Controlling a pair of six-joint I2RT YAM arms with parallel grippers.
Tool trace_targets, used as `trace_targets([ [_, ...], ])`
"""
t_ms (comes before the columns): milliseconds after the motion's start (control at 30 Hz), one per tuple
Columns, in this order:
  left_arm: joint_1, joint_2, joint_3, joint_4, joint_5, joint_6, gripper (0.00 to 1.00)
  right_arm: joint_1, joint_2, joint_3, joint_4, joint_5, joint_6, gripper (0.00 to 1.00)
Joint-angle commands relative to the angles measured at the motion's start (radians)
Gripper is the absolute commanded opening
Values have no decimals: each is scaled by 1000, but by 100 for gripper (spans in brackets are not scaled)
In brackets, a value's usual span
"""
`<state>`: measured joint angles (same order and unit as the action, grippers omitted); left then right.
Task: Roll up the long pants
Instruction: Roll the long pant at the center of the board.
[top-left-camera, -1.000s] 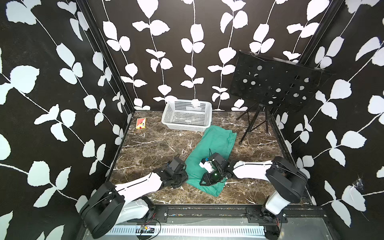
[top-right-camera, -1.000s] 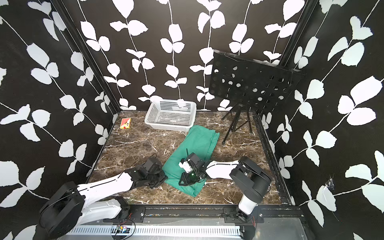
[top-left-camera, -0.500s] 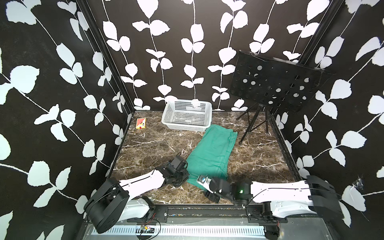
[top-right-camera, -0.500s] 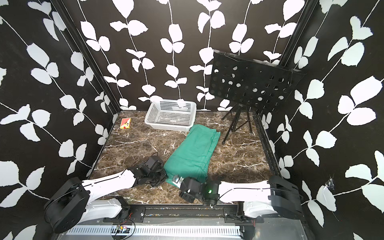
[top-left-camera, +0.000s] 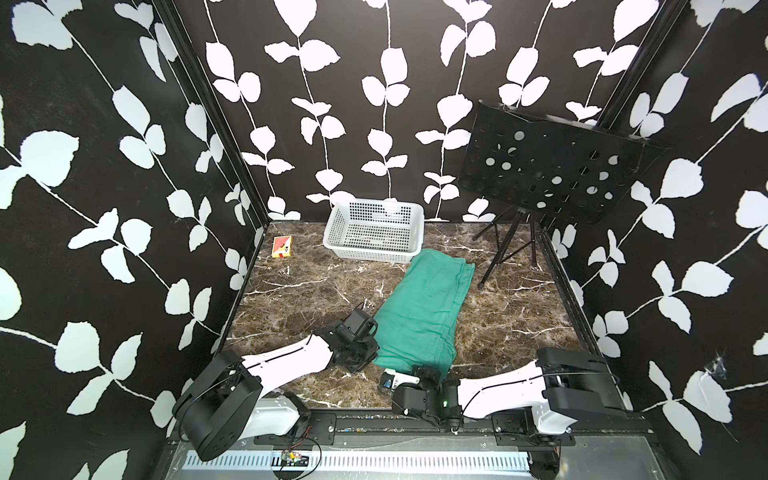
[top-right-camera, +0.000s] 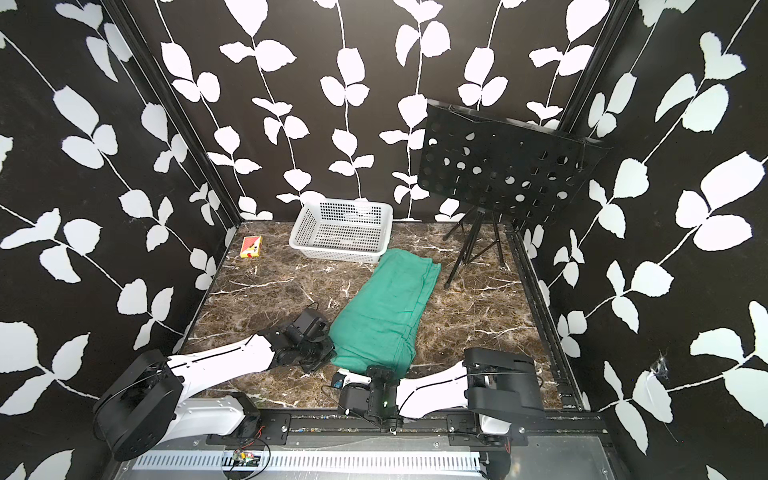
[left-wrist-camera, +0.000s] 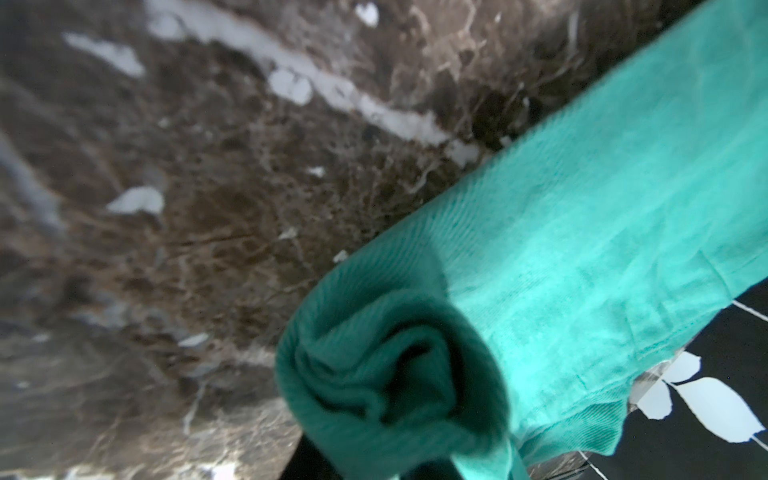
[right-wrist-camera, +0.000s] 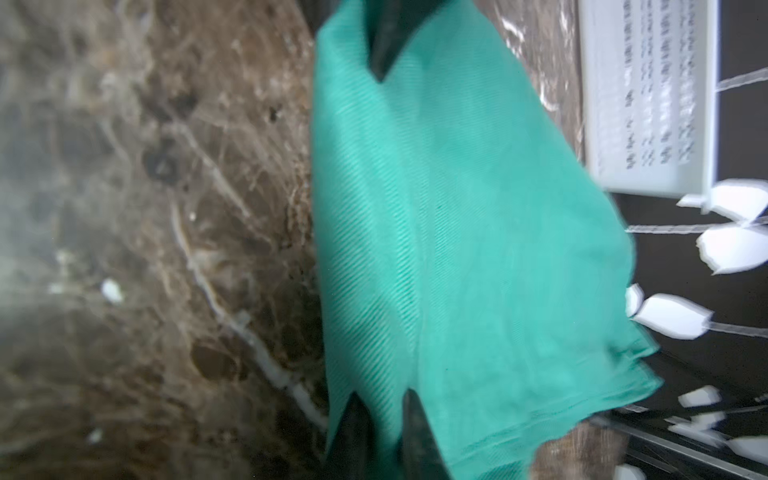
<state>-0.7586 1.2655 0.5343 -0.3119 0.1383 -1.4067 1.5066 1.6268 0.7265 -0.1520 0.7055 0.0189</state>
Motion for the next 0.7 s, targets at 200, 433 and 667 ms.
trace_targets([
  [200, 0, -143, 126, -227, -51, 96, 60, -152, -224, -93, -2, -437, 361, 0],
  [433, -1, -223, 111, -186, 5, 65, 69, -308, -384, -234, 145, -689, 445, 0],
  [667, -24, -245, 75, -152, 47, -15, 71, -487, -374, -261, 151, -949, 539, 0],
])
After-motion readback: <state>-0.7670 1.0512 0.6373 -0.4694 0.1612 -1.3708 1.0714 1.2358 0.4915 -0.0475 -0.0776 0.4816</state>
